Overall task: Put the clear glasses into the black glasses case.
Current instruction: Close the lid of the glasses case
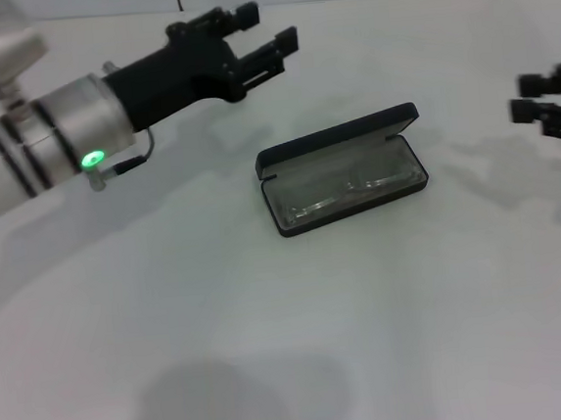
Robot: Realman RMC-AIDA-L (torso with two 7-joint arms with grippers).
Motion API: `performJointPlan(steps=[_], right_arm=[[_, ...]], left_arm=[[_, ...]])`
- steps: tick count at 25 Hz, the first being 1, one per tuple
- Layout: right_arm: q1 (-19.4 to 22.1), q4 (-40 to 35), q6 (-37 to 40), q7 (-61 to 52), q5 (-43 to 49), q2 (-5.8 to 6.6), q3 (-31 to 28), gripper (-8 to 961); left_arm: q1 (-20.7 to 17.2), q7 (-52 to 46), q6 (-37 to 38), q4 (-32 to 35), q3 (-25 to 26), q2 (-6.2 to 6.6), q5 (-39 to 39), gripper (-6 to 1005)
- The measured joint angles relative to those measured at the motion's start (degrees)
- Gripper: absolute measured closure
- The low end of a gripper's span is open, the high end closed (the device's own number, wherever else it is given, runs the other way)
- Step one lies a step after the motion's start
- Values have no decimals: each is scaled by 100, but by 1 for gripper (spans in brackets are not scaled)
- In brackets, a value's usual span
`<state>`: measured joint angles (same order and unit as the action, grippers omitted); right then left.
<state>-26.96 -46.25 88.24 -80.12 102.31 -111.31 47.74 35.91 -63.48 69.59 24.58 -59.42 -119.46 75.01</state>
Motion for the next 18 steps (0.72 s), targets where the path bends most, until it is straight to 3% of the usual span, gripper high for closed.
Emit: performJointPlan(steps=[3, 6, 8, 12, 18], right_arm=[[167, -12, -107, -74, -38, -20, -212, 657], [233, -43, -166, -48, -17, -95, -396, 476], [238, -13, -185, -42, 4, -105, -410, 471], [225, 15, -281, -39, 81, -116, -384, 461], [183, 19, -296, -36, 150, -122, -388, 449]], left_arm=[[305, -231, -738, -163, -379, -5, 148, 313], [620, -346, -1402, -387, -692, -41, 247, 312], [817, -351, -1744, -566, -845, -66, 249, 311], [1016, -353, -1967, -761, -1118, -75, 236, 310], [996, -393, -1948, -717, -1685, -76, 241, 309]])
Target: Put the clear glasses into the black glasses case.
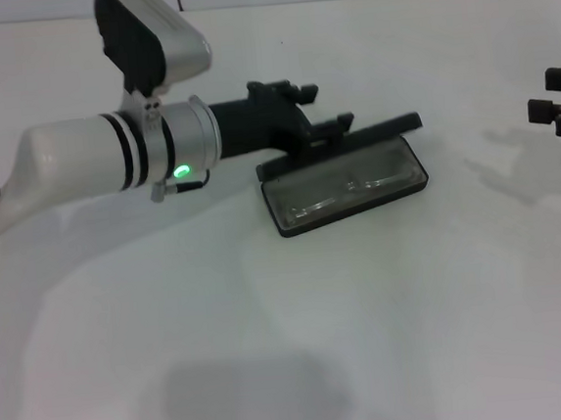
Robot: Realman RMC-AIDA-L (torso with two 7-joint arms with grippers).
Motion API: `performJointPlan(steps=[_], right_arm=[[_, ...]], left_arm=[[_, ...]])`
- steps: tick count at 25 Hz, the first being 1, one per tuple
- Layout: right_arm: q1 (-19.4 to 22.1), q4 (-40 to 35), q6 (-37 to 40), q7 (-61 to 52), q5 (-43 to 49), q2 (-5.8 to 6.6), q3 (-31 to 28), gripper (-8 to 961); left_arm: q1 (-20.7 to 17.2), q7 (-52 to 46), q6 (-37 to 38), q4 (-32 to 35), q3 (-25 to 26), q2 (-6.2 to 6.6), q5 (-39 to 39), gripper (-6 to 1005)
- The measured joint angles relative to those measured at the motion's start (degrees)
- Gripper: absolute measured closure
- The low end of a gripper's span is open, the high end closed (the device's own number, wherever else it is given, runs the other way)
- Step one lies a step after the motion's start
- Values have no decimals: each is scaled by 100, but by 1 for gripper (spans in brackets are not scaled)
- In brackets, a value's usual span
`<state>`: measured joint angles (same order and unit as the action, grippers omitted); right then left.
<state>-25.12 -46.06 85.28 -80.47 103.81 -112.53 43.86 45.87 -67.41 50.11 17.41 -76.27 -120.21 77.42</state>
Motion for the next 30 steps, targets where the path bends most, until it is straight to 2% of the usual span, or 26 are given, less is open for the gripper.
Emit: performJointPlan(steps=[6, 9, 10, 13, 15, 20, 22, 24, 27, 30], right_arm=[[-9, 1, 0, 2, 7, 3, -4, 446], [-41, 1, 22, 3, 11, -11, -2, 445], [-64, -11, 91, 5, 11, -28, 1, 444], [-118, -43, 452, 51, -33, -39, -6, 443], [-187, -26, 918, 153, -117, -38, -23, 442], [-491, 20, 2539, 688, -282, -82, 4, 320], [-568, 24, 2936, 811, -284, -119, 3, 268], [-595, 26, 3068, 903, -286, -171, -2, 211], [-616, 100, 3079, 1091, -287, -265, 1, 127], [-709, 352, 3042, 1277, -288, -283, -15, 69]], left_arm=[[-13, 120, 95, 25, -679, -6, 8, 307], [-109, 266, 270, 115, -730, -15, -52, 306], [-405, 561, 695, 388, -713, -11, -373, 306], [-841, 1043, 1472, 774, -699, 34, -1019, 305], [-1088, 1114, 2286, 1010, -617, 116, -1326, 304], [-1402, 861, 4373, 1124, -239, 444, -1365, 303], [-1506, 861, 4908, 1126, -216, 567, -1366, 302], [-1657, 855, 5192, 1132, -117, 670, -1362, 302], [-1918, 864, 5293, 1133, 52, 726, -1305, 301], [-2124, 909, 5295, 1130, 80, 766, -1292, 236]])
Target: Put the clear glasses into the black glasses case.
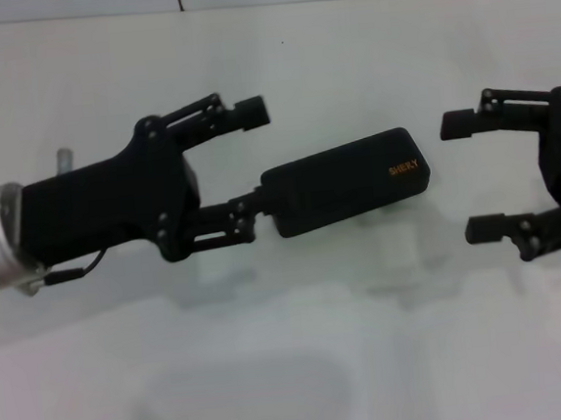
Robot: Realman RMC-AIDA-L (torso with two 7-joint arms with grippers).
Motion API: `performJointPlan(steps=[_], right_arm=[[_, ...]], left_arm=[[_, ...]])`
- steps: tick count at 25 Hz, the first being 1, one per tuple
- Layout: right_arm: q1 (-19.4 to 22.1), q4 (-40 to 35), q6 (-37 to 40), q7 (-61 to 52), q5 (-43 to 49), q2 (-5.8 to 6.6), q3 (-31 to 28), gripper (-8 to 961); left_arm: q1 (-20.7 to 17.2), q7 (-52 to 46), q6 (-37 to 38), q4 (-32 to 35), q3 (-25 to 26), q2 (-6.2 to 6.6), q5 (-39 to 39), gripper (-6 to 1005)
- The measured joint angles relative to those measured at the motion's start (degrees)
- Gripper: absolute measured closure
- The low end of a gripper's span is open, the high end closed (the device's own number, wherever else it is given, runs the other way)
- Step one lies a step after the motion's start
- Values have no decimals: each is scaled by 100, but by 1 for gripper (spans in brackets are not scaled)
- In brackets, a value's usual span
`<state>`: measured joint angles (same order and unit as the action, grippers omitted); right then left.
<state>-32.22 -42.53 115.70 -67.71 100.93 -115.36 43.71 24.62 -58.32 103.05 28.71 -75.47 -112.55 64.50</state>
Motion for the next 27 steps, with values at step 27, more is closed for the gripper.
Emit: performJointPlan(steps=[27], right_arm=[[-102, 633, -438, 611, -15, 9, 42, 63]], left_arm=[[-121, 397, -209, -154, 137, -209, 360, 201]])
